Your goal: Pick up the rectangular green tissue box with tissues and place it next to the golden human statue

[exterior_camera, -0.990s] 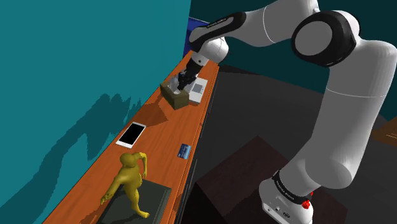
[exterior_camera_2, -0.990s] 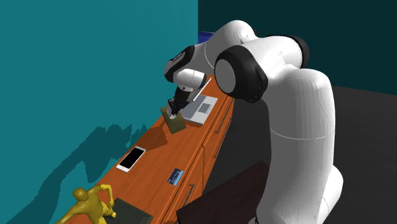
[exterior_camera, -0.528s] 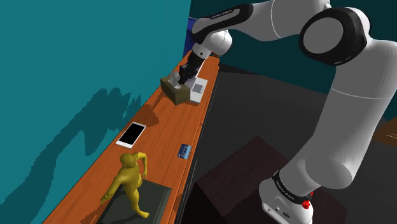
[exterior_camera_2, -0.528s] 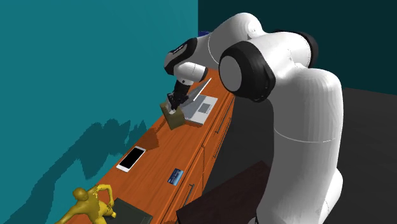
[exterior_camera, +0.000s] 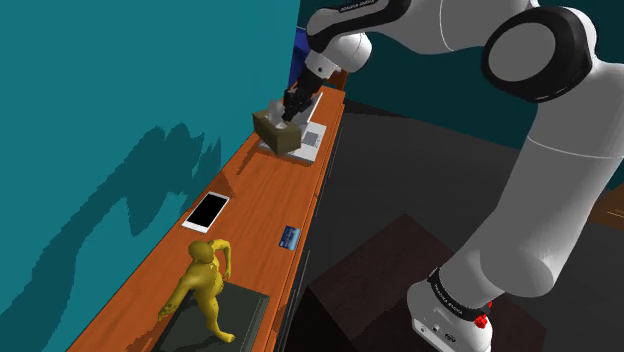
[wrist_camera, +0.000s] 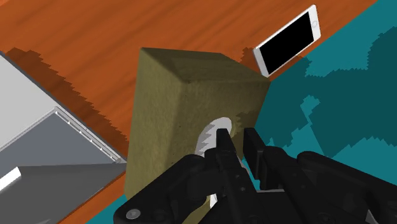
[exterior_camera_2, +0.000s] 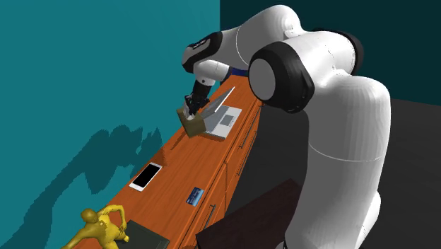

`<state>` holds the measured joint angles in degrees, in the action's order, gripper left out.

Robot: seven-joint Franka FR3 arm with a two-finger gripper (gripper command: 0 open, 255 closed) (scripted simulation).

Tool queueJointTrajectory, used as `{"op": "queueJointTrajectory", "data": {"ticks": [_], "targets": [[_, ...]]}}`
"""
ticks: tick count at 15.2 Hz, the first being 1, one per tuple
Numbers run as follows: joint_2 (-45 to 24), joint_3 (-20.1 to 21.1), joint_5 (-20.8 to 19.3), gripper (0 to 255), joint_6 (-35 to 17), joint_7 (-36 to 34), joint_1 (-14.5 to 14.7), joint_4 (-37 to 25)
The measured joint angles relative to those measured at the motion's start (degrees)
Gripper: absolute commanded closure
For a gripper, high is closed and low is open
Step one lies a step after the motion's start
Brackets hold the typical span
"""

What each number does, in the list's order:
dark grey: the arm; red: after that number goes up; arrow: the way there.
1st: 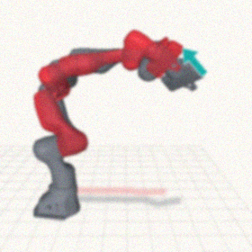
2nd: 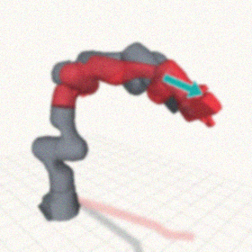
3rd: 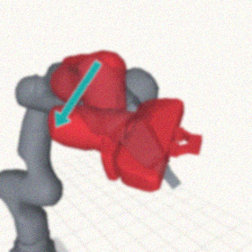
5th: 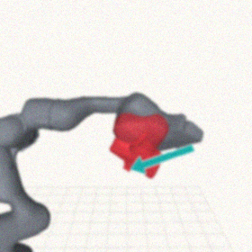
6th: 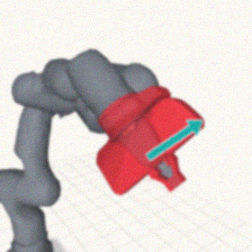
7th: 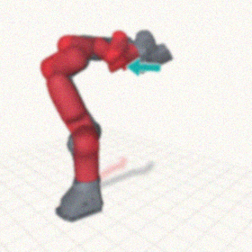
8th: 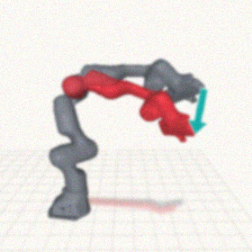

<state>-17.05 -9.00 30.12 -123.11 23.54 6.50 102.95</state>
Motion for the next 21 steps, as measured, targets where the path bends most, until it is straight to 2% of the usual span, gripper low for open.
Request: {"op": "queueJointTrajectory", "data": {"ticks": [21], "targets": [[4.08, -0.99, -3.76, 255, 12.81, -6.38, -0.17, -9.96]]}}
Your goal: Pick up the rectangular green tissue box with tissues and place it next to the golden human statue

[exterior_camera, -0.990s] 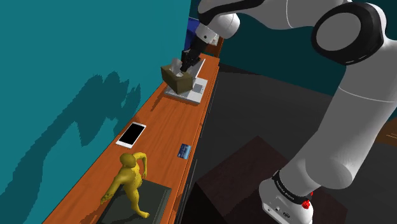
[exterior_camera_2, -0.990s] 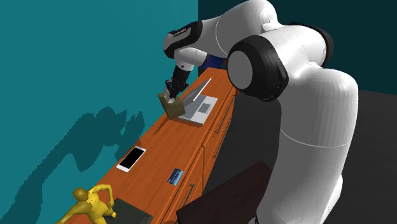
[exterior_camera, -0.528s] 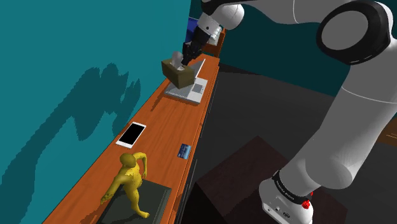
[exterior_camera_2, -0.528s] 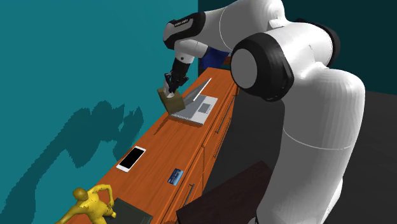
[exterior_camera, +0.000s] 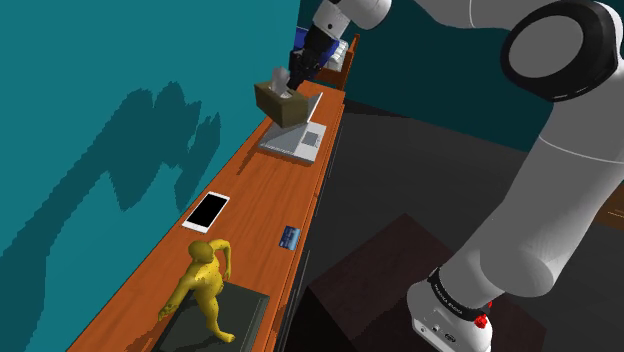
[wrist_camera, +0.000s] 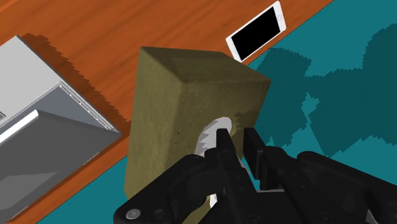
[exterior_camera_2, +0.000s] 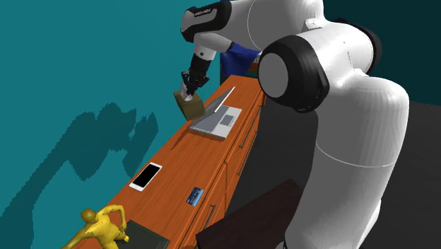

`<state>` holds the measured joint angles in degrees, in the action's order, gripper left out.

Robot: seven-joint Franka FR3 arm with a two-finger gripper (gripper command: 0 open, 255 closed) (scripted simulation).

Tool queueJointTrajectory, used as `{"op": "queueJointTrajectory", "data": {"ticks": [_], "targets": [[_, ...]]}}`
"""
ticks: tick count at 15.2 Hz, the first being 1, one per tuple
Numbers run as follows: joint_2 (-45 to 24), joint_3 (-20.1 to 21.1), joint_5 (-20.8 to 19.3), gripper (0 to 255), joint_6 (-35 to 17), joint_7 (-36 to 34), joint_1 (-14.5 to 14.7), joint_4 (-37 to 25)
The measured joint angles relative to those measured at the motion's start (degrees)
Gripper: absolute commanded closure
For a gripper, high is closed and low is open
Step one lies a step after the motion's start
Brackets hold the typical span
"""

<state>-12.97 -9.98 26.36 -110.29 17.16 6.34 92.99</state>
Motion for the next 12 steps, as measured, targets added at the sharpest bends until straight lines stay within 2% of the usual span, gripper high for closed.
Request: {"op": "queueJointTrajectory", "data": {"ticks": [12], "targets": [[0.01, -0.3, -1.04, 255, 8.65, -3.45, -0.49, -9.25]]}}
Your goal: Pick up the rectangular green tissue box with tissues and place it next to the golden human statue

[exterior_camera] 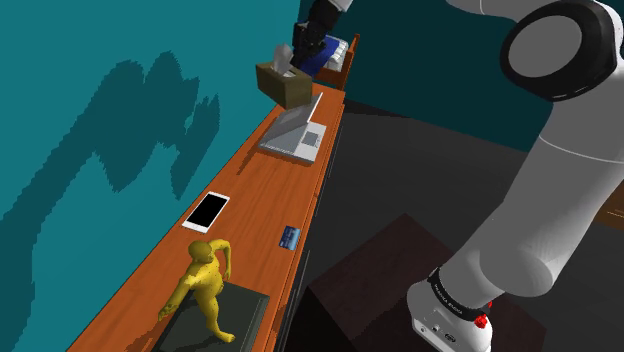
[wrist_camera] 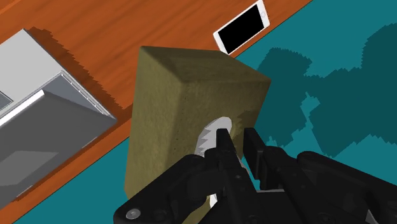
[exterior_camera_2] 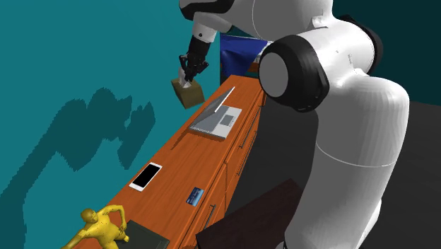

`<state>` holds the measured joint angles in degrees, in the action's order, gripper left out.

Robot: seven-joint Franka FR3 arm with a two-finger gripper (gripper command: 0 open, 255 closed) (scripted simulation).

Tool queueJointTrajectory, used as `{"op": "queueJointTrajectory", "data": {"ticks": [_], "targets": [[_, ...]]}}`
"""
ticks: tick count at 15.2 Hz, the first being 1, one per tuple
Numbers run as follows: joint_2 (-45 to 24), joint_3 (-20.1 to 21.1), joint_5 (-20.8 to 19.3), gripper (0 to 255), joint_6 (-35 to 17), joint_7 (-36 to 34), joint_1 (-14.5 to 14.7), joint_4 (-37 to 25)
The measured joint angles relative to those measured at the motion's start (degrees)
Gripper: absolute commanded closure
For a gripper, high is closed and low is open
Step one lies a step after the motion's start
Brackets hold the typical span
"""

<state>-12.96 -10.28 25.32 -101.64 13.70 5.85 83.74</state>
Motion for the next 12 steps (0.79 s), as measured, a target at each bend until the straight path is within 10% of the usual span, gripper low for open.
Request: {"op": "queueJointTrajectory", "data": {"ticks": [12], "targets": [[-2.92, -0.14, 0.11, 255, 9.61, -3.43, -1.02, -13.06]]}}
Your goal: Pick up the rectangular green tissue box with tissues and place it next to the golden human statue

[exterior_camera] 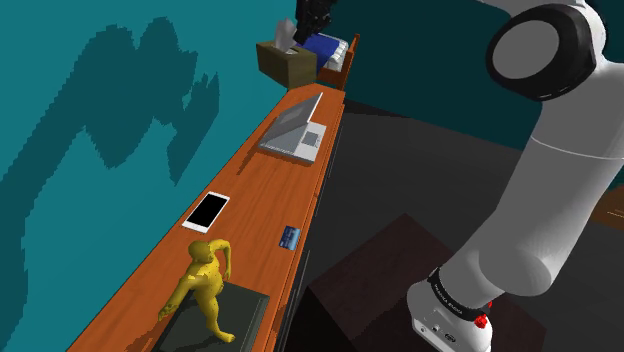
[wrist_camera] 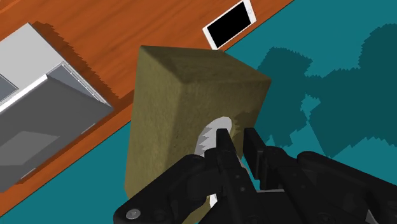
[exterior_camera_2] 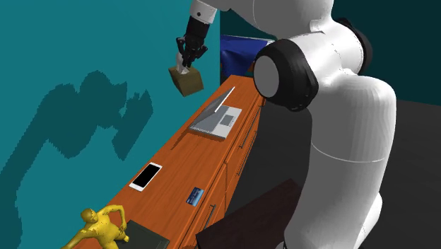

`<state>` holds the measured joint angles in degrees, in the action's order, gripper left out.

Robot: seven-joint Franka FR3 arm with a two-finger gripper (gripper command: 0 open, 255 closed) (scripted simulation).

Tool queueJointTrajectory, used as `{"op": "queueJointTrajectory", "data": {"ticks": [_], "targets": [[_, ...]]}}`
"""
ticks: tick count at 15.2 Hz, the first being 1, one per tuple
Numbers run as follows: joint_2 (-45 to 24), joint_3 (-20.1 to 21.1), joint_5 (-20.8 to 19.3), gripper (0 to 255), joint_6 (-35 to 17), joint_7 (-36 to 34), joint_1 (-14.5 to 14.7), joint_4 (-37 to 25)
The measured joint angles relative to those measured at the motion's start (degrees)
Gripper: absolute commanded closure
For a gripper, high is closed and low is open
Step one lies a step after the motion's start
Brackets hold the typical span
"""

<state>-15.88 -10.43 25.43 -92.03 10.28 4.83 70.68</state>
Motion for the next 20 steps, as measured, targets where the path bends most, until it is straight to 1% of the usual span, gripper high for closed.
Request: {"op": "queueJointTrajectory", "data": {"ticks": [3, 4, 5, 9, 11, 12, 16, 17, 20], "targets": [[-0.57, -0.04, 0.14, 255, 2.38, -0.77, -0.34, -3.04], [-0.17, 0.08, -0.01, 255, 2.48, -1.28, -0.01, -2.95], [0.8, 0.31, -0.32, 255, 1.92, -1.94, 0.68, -1.72], [7.03, 1.91, -2.19, 255, -2.28, -5.55, 4.53, 6.92], [9.33, 2.88, -2.97, 255, -4.03, -7.52, 6.14, 10.09], [11.29, 3.55, -3.5, 255, -5.42, -8.73, 7.16, 12.91], [14.95, 5.93, -4.8, 255, -8.18, -13.26, 9.99, 17.47], [16.29, 6.69, -5.18, 255, -9.27, -14.54, 10.8, 19.41], [18.4, 8.77, -6.01, 255, -10.92, -18.31, 12.75, 21.81]]}}
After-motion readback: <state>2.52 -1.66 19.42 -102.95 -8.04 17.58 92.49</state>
